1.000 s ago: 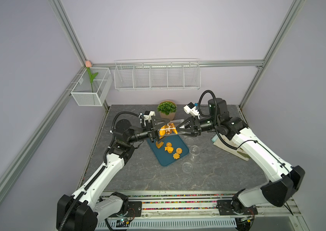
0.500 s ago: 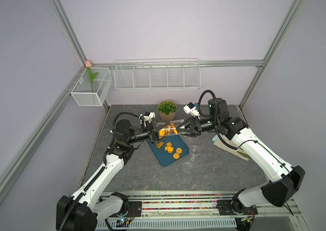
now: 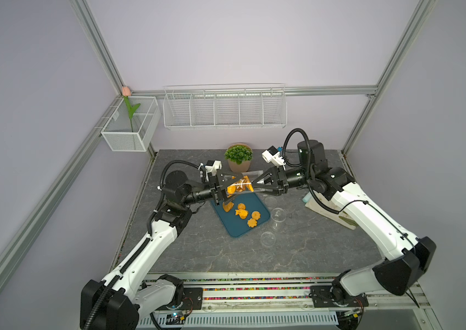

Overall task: Pour the cookies out of the jar
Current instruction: Pick up the jar from the center of the board.

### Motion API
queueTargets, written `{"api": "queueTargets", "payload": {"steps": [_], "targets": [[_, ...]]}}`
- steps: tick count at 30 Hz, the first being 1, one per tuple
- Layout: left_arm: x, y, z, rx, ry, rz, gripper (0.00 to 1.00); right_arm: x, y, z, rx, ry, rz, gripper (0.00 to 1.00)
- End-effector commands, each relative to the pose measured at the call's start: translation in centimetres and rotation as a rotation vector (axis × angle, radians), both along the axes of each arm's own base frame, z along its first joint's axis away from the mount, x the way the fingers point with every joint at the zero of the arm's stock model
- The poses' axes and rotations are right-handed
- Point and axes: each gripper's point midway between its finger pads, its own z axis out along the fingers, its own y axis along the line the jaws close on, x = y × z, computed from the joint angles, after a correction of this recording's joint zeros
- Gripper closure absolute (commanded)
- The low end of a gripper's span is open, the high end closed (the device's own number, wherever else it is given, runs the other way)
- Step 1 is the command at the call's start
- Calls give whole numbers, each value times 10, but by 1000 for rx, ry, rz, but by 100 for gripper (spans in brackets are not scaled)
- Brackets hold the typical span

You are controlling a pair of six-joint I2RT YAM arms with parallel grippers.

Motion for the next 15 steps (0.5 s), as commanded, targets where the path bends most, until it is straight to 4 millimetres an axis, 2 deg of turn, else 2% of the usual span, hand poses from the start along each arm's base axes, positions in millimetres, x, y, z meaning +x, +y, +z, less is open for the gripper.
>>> {"api": "queueTargets", "payload": {"steps": [1,3,5,7,8,9,15], "targets": [[-11,4,18,-35,-70,-17,29,3,1,-5,-18,21,-24,38],[-11,4,19,-36,-73,-16,29,3,0,-4,-18,19,-26,34],[-11,4,17,-35,-73,-17,30,4,1,-3,-16,16,-29,26],[-11,5,17,-34,-71,-16,30,4,1,-1,-13,14,-32,14],[-11,5,16,-33,-70,-15,30,4,0,2,-9,11,-34,3],[-11,4,15,-32,-69,-15,31,4,0,4,-4,6,-35,10],[-8,4,16,-34,-73,-9,32,0,-9,11,16,1,-45,11]]}}
